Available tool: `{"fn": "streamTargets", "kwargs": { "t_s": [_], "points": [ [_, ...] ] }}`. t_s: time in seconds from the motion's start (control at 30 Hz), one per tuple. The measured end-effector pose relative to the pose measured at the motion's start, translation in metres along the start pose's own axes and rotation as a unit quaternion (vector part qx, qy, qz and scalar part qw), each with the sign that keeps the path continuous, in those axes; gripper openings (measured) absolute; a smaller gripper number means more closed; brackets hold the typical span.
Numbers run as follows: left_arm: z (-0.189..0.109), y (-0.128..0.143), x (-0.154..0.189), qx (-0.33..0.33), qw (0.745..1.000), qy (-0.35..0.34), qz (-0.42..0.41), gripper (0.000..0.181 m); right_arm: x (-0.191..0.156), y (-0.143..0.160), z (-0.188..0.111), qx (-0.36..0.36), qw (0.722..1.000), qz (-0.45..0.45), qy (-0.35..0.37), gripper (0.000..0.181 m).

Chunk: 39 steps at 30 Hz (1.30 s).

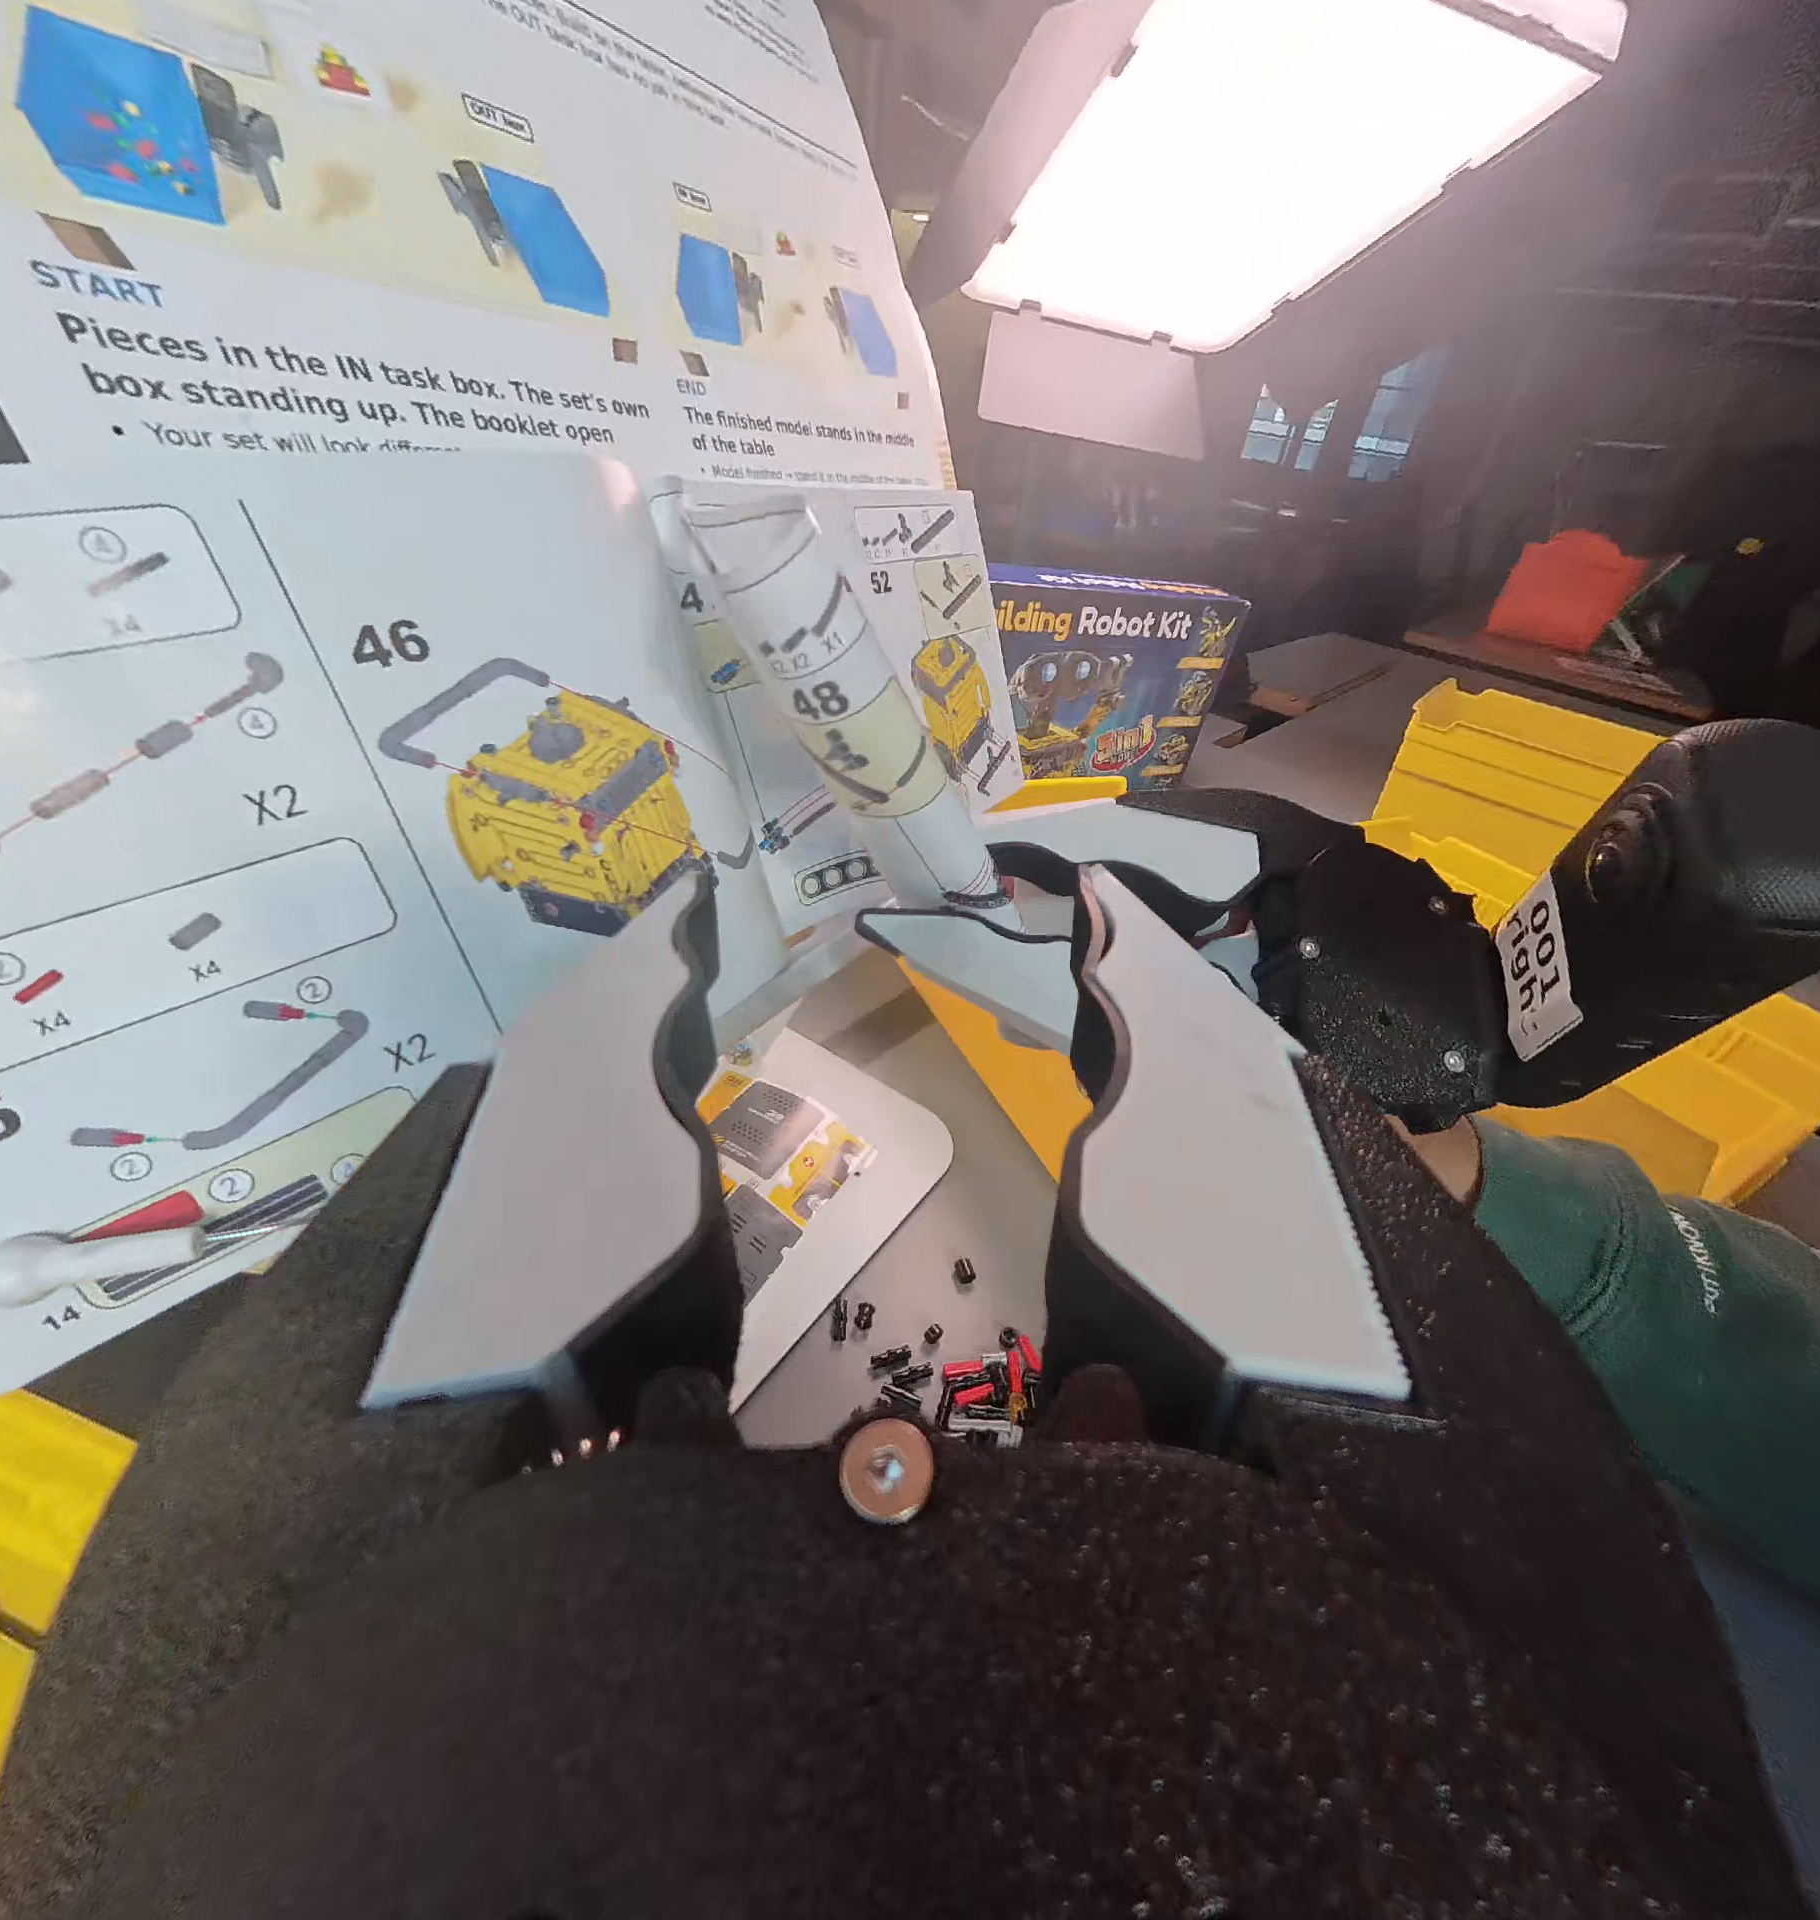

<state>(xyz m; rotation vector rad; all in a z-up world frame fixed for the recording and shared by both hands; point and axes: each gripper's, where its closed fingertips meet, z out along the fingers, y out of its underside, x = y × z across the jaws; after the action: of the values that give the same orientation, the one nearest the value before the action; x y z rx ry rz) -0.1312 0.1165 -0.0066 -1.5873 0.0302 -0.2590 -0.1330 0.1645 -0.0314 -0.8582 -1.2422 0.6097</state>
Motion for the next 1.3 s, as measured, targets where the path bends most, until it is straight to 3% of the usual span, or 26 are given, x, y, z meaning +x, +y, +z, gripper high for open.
{"fn": "streamTargets", "kwargs": {
  "t_s": [0.2, 0.43, 0.6, 0.8, 0.97, 1.1, 1.3],
  "points": [
    [-0.001, 0.003, -0.008, 0.005, 1.0, -0.008, -0.025, 0.042, -0.018, -0.006, 0.001, 0.011, 1.0, -0.007, -0.025, 0.02],
    [-0.001, 0.001, -0.011, 0.02, 0.998, 0.006, -0.066, 0.035, -0.034, -0.009, 0.001, 0.024, 0.998, -0.028, -0.05, 0.024],
    [0.0, 0.001, -0.019, 0.02, 0.997, -0.007, -0.069, 0.02, -0.049, -0.015, -0.001, 0.043, 0.995, -0.047, -0.075, 0.033],
    [-0.002, 0.002, -0.04, 0.013, 0.997, -0.026, -0.071, 0.012, -0.051, -0.024, -0.009, 0.078, 0.991, -0.013, -0.11, 0.038],
    [-0.005, 0.002, -0.059, 0.005, 0.997, -0.041, -0.062, 0.014, -0.012, -0.034, -0.015, 0.116, 0.986, 0.087, -0.082, 0.041],
    [-0.013, -0.002, -0.066, 0.017, 0.995, -0.028, -0.098, 0.022, 0.028, -0.001, 0.0, 0.032, 0.992, 0.125, -0.004, 0.041],
    [-0.025, -0.012, -0.049, 0.055, 0.983, 0.057, -0.163, 0.047, 0.008, 0.011, 0.025, -0.018, 0.994, 0.112, -0.009, 0.053]
  ]
}}
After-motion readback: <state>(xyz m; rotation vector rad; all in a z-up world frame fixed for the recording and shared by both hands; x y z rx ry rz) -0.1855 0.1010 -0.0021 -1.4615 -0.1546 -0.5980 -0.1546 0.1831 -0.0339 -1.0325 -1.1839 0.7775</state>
